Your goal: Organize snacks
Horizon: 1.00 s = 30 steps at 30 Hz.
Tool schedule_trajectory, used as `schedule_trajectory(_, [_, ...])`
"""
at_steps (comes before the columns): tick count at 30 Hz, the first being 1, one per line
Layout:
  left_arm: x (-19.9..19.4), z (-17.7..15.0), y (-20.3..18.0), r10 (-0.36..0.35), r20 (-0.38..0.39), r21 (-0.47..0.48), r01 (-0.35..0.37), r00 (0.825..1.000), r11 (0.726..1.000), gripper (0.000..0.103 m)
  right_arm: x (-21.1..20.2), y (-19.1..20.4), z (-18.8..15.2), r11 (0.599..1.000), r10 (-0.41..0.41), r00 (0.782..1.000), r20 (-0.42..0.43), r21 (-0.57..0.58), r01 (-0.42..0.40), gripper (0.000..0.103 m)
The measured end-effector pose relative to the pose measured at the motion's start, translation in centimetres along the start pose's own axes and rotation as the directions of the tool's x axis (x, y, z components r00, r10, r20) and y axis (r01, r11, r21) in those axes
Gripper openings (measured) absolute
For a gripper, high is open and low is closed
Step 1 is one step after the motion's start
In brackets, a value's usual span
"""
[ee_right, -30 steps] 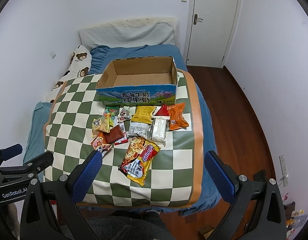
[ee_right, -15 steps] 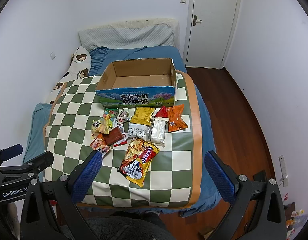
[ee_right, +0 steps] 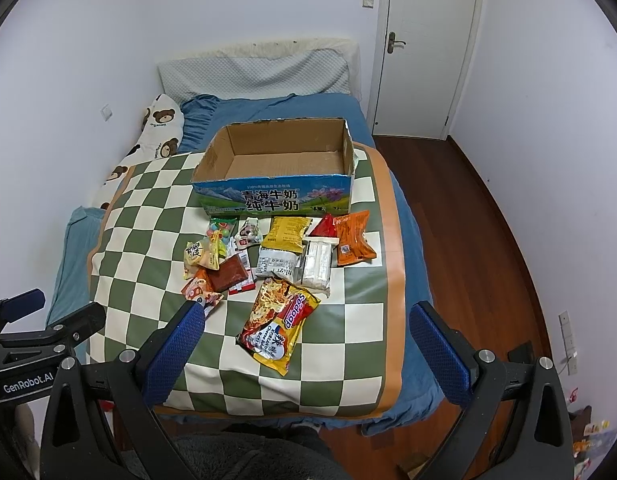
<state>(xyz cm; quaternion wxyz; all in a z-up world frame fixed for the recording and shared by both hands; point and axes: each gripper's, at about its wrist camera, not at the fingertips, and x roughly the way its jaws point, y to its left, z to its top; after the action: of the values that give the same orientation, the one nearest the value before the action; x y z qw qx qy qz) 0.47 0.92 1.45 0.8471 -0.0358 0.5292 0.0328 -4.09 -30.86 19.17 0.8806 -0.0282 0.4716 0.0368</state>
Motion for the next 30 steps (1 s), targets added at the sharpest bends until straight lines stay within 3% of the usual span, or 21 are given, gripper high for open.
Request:
schedule_trajectory(26, [-0.17,0.05,-0.11,-0.003,0.006,-0.005,0.003,1.000,1.000,0.103,-0.26,0.05,0.59,1.000,0.004,1.000,0.011,0.002,-0.004,0.103])
schedule_trajectory(30, [0.78,0.71,0.08,0.027,0.021,-0.020,-0.027,0.999,0.999,0.103,0.27,0.02,0.81,1.000,0.012,1.000,0.000,0.021,-0.012,0.103])
